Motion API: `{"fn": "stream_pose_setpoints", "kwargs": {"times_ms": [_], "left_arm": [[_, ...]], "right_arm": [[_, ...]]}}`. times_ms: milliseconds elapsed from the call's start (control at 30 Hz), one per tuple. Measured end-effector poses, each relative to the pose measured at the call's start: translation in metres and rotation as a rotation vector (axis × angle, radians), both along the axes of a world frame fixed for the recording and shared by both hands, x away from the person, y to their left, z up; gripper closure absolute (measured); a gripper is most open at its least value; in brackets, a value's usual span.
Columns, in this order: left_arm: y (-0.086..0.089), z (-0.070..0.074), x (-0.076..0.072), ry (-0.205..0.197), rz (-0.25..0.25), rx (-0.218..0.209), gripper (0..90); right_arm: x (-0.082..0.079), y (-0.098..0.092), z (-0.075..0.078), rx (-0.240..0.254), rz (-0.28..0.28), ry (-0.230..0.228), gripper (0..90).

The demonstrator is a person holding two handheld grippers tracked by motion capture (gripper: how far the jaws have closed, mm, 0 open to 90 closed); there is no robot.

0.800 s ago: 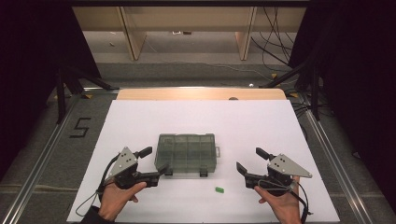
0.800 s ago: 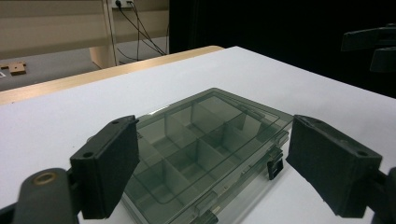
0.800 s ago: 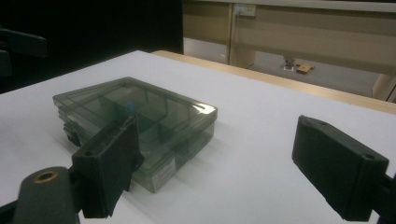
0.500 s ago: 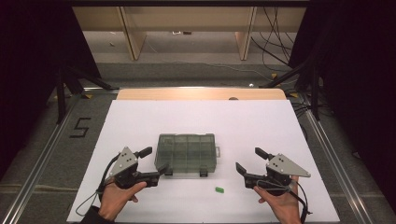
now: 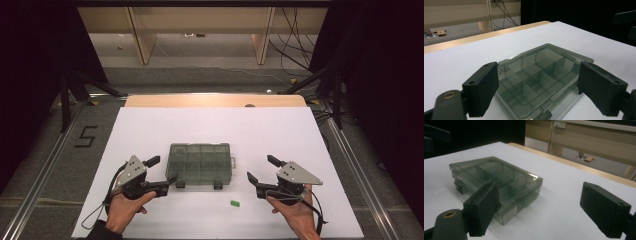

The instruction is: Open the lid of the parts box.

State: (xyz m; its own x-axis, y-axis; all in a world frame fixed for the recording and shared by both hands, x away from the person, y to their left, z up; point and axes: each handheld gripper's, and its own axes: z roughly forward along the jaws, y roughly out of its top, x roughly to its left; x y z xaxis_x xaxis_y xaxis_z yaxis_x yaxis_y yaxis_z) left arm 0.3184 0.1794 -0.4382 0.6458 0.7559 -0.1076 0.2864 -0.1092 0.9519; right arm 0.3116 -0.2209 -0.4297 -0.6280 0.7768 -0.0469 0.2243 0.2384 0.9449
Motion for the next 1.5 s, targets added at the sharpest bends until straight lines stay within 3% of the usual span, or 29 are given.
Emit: {"fn": "stream_pose_setpoints", "kwargs": {"times_ms": [300,400,467,533,667,733,767,900,1067,1233,1367,1467,1500], "left_arm": [[0.007,-0.003,0.006,0.017,0.049,0.019,18.4],[0.011,-0.003,0.011,-0.021,0.062,0.059,23.4],[0.016,-0.004,0.017,-0.031,0.070,0.073,34.5],[0.020,-0.006,0.021,-0.022,0.090,0.078,37.5],[0.026,-0.007,0.025,0.021,0.110,0.061,56.2],[0.028,-0.009,0.026,0.017,0.102,0.074,64.4],[0.028,-0.010,0.026,0.022,0.103,0.085,64.4],[0.027,-0.016,0.029,0.047,0.083,0.124,78.0],[0.029,-0.023,0.036,0.061,0.079,0.168,88.9],[0.031,-0.030,0.043,0.094,0.067,0.209,89.9],[0.029,-0.035,0.046,0.124,0.049,0.237,90.0],[0.029,-0.037,0.046,0.144,0.024,0.295,89.9],[0.027,-0.038,0.046,0.139,0.031,0.280,90.0]], "right_arm": [[0.012,0.013,-0.004,-0.050,0.061,-0.039,24.0],[0.017,0.016,-0.005,-0.065,0.070,-0.026,27.4],[0.022,0.018,-0.007,-0.080,0.084,-0.017,31.6],[0.024,0.019,-0.008,-0.087,0.092,-0.016,34.5],[0.031,0.024,-0.013,-0.126,0.107,0.002,45.0],[0.035,0.026,-0.015,-0.130,0.109,0.017,48.9],[0.035,0.026,-0.015,-0.130,0.109,0.017,48.9],[0.040,0.028,-0.020,-0.164,0.118,0.038,59.4],[0.044,0.029,-0.024,-0.191,0.136,0.068,72.2],[0.051,0.028,-0.029,-0.224,0.151,0.086,83.7],[0.053,0.030,-0.032,-0.244,0.174,0.103,86.9],[0.053,0.031,-0.034,-0.262,0.185,0.107,88.0],[0.054,0.033,-0.036,-0.275,0.201,0.116,88.6]]}}
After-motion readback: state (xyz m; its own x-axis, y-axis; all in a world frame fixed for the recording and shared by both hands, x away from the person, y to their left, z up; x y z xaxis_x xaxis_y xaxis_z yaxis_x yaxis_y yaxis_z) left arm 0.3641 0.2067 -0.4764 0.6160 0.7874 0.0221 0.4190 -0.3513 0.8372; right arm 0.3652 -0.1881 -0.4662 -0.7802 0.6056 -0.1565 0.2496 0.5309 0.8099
